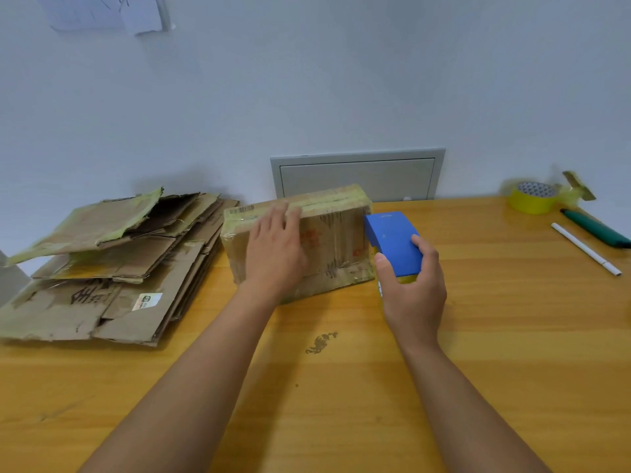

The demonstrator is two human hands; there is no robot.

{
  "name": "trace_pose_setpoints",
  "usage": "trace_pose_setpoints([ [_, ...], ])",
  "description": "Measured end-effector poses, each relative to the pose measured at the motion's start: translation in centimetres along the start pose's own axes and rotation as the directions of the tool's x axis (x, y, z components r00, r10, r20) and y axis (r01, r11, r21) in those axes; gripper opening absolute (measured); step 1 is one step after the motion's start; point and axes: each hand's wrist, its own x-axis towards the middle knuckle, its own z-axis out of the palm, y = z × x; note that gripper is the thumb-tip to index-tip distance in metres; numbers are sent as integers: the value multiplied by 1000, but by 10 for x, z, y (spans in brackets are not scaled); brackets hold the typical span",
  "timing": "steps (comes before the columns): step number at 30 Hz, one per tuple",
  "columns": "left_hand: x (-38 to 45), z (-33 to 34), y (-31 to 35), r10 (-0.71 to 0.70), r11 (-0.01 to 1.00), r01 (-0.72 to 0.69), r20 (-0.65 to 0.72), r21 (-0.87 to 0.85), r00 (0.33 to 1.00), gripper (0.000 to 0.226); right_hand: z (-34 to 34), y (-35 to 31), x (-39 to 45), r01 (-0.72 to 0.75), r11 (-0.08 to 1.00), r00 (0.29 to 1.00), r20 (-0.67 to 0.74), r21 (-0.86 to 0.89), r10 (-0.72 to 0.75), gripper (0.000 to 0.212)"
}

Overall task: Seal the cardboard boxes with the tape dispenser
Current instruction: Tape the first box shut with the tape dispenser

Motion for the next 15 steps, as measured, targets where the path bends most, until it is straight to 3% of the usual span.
trace_pose_setpoints([
  [3,1,14,18,8,999,-6,77,-33,997,74,0,-1,-1,0,1000,1000,-5,-3,0,56],
  [10,25,24,-5,-75,996,80,138,-29,988,75,-3,0,1,-29,999,999,-24,18,30,56],
  [15,27,22,7,-170,984,162,116,75,979,119,-4,0,3,-32,999,999,-29,21,32,57],
])
